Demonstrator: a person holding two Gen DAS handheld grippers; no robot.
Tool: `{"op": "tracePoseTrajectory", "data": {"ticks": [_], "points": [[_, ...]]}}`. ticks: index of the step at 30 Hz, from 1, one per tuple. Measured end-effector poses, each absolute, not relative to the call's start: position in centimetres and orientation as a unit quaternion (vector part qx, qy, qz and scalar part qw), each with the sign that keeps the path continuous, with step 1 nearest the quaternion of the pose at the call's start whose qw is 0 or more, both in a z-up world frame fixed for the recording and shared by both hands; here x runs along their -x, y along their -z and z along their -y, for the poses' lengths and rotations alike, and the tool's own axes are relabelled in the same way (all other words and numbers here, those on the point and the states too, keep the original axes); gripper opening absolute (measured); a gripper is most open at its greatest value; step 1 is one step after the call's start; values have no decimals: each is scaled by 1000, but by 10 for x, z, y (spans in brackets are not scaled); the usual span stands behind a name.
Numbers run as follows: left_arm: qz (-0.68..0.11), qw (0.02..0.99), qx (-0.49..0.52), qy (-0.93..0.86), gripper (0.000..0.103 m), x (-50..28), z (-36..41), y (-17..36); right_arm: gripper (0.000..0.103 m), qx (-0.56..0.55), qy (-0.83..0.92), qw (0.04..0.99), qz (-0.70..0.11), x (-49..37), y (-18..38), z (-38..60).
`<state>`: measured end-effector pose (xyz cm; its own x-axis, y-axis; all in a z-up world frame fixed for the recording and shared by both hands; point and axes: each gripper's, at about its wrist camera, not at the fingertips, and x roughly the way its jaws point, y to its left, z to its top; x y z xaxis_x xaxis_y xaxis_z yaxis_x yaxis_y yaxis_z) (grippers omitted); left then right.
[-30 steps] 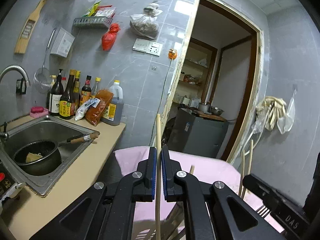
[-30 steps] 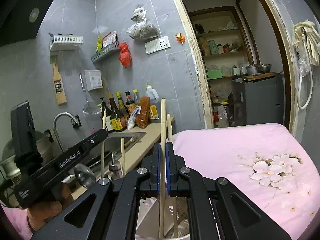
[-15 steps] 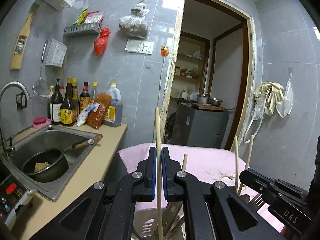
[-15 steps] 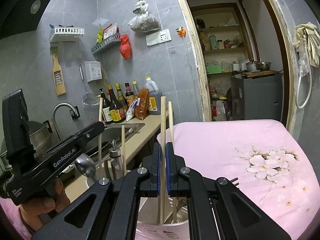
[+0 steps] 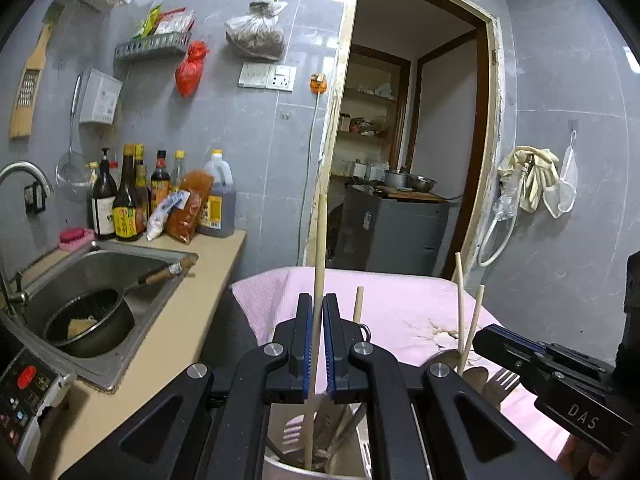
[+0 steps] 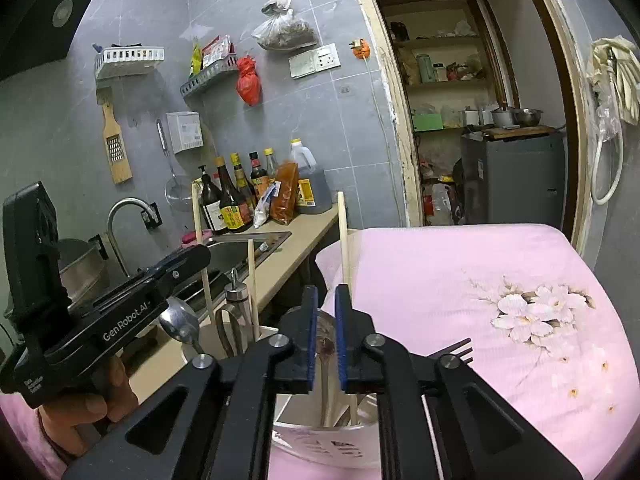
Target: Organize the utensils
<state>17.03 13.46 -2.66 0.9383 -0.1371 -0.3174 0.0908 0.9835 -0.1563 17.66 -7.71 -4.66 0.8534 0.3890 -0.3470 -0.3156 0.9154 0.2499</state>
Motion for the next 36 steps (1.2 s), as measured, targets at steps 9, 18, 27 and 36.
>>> {"op": "tracePoseTrajectory", "data": {"ticks": [9,18,27,36], "points": [[-208,973,76,72,6,-171,-138,30,32,-117,-167,959,-198,-168,40,83],[-222,969,78,75,15,-168,-135,31,48,-127,-134,965,-187,-157,34,97],[-222,969,86,61,23,-156,-131,28,62,-133,-107,970,-173,-143,25,121],[-200,973,100,48,54,-126,-117,7,78,-132,-86,974,-161,-116,12,154]]}}
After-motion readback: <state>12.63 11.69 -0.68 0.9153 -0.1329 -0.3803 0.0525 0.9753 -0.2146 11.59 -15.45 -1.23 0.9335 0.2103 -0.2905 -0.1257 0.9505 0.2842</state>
